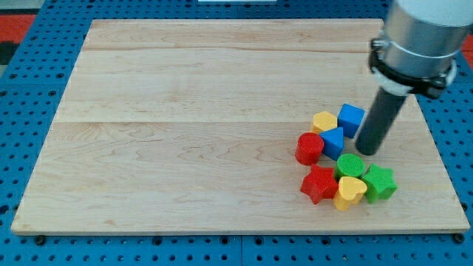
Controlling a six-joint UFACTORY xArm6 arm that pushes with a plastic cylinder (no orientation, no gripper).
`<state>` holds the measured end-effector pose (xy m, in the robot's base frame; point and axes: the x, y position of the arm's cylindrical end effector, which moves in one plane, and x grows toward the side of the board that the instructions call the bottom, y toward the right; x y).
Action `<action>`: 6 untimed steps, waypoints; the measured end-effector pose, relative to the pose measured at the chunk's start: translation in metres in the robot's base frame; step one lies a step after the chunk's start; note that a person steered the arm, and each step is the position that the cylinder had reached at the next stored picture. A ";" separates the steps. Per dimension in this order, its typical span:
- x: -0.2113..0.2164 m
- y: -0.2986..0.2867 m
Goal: Push the blue cube away from the group of blocks
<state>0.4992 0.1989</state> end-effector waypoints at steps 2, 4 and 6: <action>-0.036 -0.005; -0.084 -0.104; -0.098 -0.067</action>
